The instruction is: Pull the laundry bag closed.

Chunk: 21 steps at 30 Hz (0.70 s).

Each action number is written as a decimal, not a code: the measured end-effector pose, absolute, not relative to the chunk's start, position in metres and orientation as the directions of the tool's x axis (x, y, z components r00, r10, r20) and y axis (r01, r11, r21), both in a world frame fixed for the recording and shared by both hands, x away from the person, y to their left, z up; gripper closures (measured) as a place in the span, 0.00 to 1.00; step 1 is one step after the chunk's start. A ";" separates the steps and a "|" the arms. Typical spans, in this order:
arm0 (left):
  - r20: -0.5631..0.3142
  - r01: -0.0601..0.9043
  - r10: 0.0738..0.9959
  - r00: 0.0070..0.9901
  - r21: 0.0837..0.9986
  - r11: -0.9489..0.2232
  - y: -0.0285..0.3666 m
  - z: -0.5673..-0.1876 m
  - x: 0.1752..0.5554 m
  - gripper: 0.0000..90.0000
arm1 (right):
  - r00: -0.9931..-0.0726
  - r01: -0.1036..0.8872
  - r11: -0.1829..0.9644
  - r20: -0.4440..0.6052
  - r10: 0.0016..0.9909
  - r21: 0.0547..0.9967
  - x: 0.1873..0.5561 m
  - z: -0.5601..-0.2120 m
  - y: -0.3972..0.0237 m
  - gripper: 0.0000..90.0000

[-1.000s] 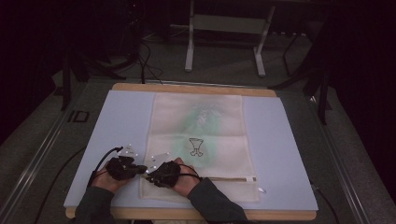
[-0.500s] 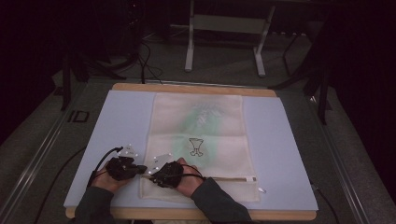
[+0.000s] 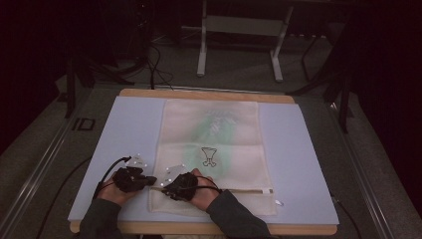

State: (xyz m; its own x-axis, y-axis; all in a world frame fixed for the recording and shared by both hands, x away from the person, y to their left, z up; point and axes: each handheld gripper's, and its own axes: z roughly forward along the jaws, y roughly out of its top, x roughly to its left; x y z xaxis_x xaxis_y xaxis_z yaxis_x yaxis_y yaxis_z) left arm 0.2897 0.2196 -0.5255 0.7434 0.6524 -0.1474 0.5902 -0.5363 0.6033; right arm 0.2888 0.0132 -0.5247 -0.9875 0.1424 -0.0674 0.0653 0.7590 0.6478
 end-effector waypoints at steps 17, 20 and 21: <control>-0.149 0.592 0.652 0.743 0.600 -0.538 0.219 -0.525 0.290 1.00 | -0.986 0.066 0.763 -0.075 0.148 0.643 0.288 -0.523 0.004 0.91; -0.153 0.594 0.652 0.742 0.600 -0.536 0.220 -0.525 0.290 1.00 | -0.986 0.070 0.765 -0.073 0.152 0.640 0.287 -0.523 0.003 0.91; -0.153 0.594 0.652 0.742 0.600 -0.536 0.220 -0.525 0.290 1.00 | -0.986 0.071 0.766 -0.074 0.152 0.639 0.287 -0.523 0.002 0.91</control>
State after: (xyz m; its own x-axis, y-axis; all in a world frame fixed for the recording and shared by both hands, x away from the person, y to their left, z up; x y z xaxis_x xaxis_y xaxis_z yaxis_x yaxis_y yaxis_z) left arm 0.2903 0.2197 -0.5253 0.7423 0.6523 -0.1532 0.5944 -0.5356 0.5999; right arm 0.2869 0.0023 -0.5229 -0.9855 0.1525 -0.0738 0.0706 0.7657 0.6393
